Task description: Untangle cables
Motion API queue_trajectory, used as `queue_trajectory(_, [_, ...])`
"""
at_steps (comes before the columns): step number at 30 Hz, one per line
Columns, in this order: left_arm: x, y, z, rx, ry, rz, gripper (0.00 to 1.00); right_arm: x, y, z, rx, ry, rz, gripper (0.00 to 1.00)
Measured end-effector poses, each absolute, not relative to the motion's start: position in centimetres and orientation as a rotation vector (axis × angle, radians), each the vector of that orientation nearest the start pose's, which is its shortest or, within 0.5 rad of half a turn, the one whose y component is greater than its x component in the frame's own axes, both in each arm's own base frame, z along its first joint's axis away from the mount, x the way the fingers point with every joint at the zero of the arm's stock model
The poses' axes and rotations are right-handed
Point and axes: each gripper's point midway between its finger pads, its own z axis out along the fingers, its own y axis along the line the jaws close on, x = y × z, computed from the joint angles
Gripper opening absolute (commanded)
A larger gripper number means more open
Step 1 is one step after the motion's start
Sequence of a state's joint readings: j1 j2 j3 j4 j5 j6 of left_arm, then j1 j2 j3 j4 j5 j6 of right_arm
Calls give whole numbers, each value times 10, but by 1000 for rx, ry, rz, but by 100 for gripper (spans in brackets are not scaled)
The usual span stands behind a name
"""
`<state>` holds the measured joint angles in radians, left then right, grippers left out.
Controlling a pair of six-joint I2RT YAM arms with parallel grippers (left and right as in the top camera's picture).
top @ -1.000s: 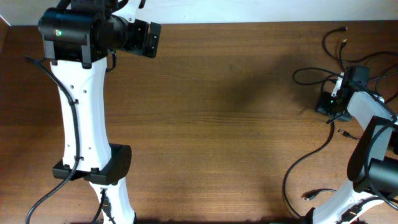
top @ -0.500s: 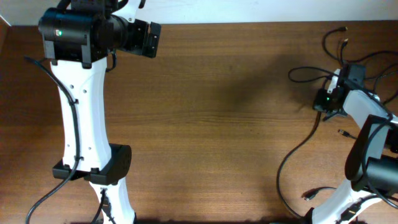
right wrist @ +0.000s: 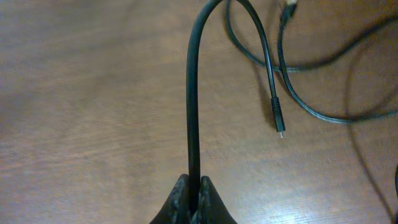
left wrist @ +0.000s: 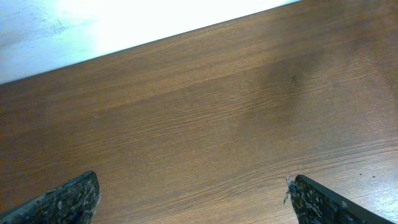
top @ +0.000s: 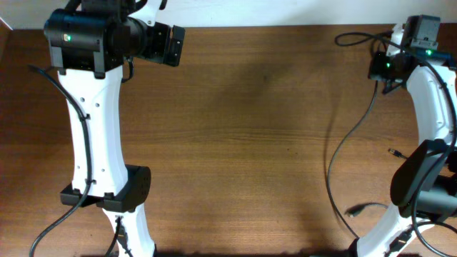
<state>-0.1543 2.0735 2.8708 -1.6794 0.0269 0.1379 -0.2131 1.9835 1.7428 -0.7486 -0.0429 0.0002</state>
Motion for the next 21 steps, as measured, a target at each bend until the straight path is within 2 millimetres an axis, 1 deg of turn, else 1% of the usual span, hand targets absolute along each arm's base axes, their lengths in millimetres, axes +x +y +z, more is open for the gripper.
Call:
queue_trajectory(5, [425,-74,372,377,2424,-43,99,515,-80,156,199,2511,-11,4])
queue_trajectory(6, [425,-75,372,380,2423,-44,99,520,-73,159,185,2495,-5,4])
queue_trajectory(9, [424,-79,372,393,2422,-49,99,525,-65,162,175,2472,7,4])
queue_trajectory(13, [424,-83,372,403,2420,-52,99,529,-64,168,175,2452,9,4])
queue_trajectory(18, [424,-83,372,403,2420,-52,99,547,-66,191,166,2356,2,4])
queue_trajectory(20, [424,-83,372,403,2420,-52,99,550,-67,196,163,2335,-1,4])
queue_trajectory(21, [424,-83,372,403,2420,-52,99,551,-67,195,163,2334,-2,4])
